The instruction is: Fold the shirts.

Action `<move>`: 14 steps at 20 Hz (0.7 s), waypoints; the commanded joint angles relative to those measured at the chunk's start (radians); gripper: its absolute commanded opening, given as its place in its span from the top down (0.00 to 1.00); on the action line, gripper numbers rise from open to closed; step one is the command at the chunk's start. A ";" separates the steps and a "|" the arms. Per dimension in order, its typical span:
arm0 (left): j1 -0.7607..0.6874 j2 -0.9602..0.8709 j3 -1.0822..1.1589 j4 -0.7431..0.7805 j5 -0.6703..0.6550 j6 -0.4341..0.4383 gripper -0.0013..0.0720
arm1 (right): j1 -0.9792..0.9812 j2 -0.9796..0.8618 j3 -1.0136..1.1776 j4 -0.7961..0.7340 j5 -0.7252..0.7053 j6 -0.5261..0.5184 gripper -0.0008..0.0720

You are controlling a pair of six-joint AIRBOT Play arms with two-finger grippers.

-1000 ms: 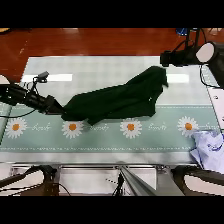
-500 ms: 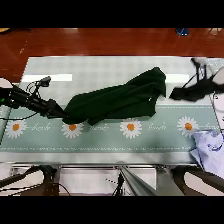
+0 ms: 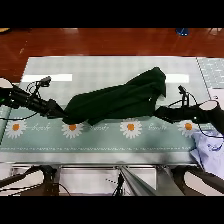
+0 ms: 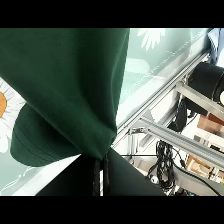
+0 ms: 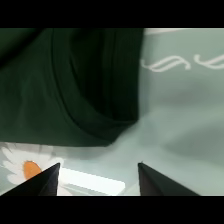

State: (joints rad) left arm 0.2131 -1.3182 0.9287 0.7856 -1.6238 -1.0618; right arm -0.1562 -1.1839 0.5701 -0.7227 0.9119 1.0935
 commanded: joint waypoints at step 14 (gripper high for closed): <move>0.020 0.010 0.195 -0.345 -0.004 0.000 0.94 | 0.140 0.175 0.113 0.175 -0.220 -0.032 0.96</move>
State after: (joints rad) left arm 0.2214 -1.3121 1.0306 0.6582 -1.6272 -1.0706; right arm 0.0341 -1.1324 0.6128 -0.4911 0.6163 1.0599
